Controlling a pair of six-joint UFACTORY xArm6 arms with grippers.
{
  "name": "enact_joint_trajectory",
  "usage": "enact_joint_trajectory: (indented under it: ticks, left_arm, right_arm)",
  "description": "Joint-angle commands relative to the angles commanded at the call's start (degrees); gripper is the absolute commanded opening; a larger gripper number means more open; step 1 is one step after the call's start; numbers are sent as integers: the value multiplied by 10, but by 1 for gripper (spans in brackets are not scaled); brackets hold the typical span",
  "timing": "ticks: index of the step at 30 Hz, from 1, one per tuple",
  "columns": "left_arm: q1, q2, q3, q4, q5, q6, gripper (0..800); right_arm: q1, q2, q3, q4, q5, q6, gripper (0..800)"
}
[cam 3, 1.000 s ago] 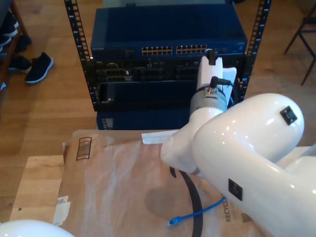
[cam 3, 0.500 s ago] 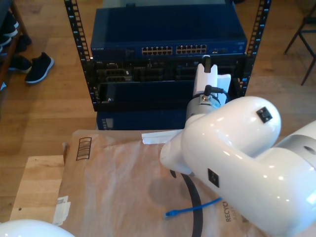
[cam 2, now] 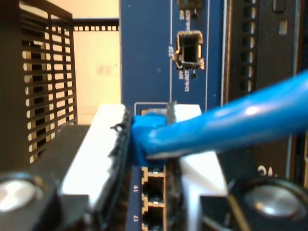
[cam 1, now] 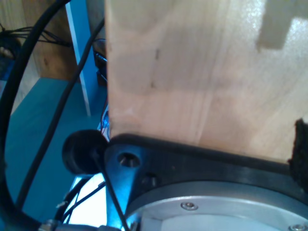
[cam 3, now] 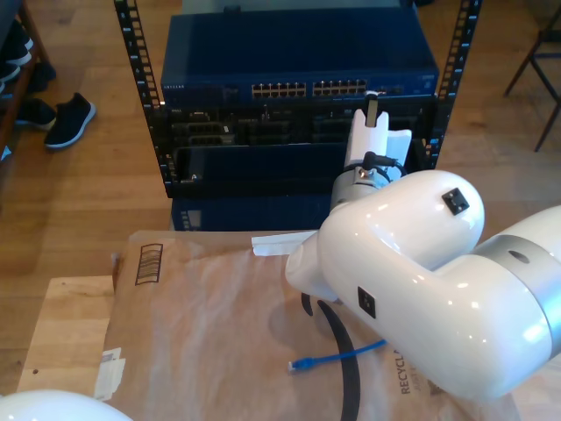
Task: Grab the cable and plug it in
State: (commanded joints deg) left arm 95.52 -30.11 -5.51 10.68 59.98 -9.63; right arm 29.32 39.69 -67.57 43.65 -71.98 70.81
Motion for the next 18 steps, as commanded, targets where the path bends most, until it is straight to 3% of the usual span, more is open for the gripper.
enact_joint_trajectory:
  ticks: [18]
  left_arm:
    - [0,0,0,0,0,0,800]
  right_arm:
    - [-14,9,-17,-39,1,1,0]
